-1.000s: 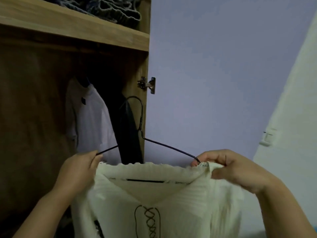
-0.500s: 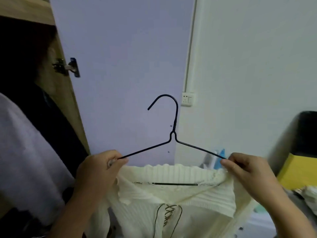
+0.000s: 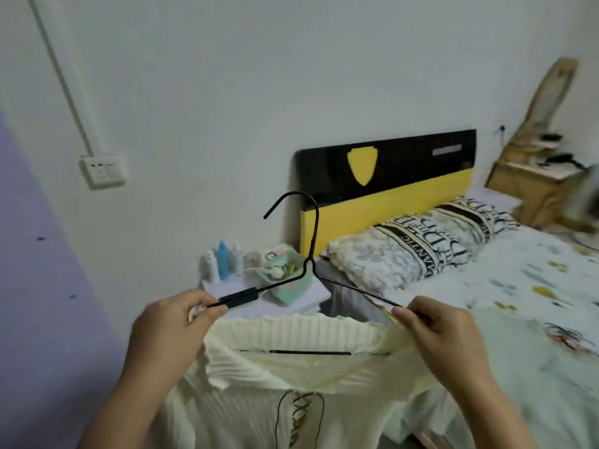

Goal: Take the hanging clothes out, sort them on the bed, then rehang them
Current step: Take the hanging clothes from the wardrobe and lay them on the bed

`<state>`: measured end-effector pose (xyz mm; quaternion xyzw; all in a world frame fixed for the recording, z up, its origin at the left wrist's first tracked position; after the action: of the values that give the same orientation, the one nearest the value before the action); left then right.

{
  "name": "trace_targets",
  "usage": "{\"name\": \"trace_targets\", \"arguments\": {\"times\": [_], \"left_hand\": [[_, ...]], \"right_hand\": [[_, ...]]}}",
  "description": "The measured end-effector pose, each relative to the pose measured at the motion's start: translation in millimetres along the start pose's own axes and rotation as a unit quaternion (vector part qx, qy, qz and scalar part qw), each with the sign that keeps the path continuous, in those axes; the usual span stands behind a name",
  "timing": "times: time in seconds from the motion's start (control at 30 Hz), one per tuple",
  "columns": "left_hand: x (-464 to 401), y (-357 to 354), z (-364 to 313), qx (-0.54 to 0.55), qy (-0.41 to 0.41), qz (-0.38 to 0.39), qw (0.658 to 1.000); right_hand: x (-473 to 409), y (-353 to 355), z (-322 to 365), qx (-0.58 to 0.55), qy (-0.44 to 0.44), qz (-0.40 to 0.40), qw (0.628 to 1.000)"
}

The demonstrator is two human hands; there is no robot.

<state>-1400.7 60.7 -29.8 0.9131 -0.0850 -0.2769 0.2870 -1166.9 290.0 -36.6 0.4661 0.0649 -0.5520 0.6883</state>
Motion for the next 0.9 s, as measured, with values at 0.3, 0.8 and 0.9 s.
{"name": "trace_targets", "arguments": {"times": [0.3,0.8,0.9], "left_hand": [[57,-139,-150,0.091,-0.082,0.138,0.983],[121,-328,-312,0.147,-0.158,0.289,0.933],[117,-371,-335,0.151,-0.191,0.323,0.915]], "right_hand": [[34,143,-137,0.072,-0.144,-0.088,0.983],[49,261,-289,0.170,-0.303,-0.197,0.917],[34,262,-315,0.191,-0.327,-0.210,0.901]]}}
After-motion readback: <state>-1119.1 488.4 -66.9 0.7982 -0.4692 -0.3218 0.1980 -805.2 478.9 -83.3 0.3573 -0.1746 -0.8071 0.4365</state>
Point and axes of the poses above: each hand's wrist, its own x-axis away from the middle knuckle, its own y-axis out of the back of the hand, z = x × y, the point moved 3 cm from there along -x, towards the middle knuckle, and after that the axes turned 13 degrees about -z, right-handed, at the moved point
